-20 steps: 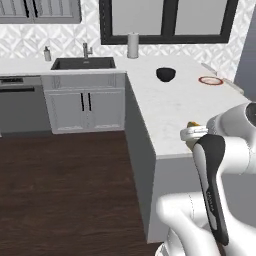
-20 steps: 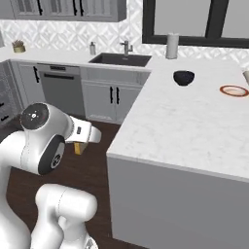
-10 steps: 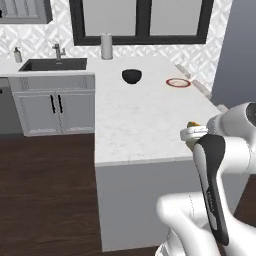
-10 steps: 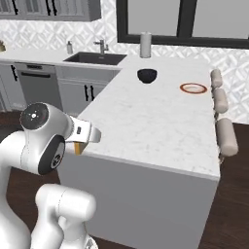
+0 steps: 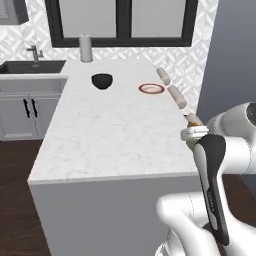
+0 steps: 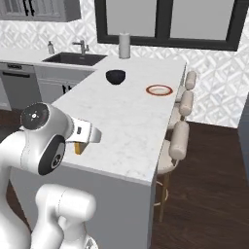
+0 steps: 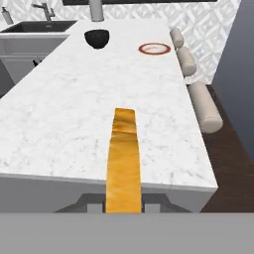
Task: Start the toaster. Once the lever pops up, take the bread to the plate on the dining counter.
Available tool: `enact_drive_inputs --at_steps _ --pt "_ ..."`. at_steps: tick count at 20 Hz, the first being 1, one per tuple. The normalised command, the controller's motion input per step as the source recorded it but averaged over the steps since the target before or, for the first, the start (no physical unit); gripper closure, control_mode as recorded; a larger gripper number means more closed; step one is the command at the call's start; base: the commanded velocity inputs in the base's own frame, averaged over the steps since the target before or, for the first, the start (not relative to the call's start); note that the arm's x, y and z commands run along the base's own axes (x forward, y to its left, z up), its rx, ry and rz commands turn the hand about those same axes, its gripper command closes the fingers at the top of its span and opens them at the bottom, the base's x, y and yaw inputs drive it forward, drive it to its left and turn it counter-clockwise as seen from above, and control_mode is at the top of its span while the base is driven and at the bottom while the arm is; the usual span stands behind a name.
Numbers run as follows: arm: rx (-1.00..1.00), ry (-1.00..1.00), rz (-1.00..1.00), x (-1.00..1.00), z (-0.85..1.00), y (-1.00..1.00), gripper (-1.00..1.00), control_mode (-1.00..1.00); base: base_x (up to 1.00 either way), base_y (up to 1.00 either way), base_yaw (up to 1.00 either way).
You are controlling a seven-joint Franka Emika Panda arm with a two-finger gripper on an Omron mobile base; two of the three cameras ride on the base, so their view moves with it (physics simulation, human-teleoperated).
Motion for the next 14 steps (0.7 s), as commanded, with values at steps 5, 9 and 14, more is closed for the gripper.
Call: enact_drive_inputs --at_steps 5,9,14 --pt "0.00 0.00 0.00 0.00 0.00 0.00 1.00 1.00 0.21 -1.00 0.15" --pt "0.00 0.00 0.00 0.00 0.00 0.00 1.00 1.00 0.00 -1.00 0.17" --pt "0.00 0.00 0.00 0.00 0.00 0.00 1.00 1.00 0.03 -1.00 0.21"
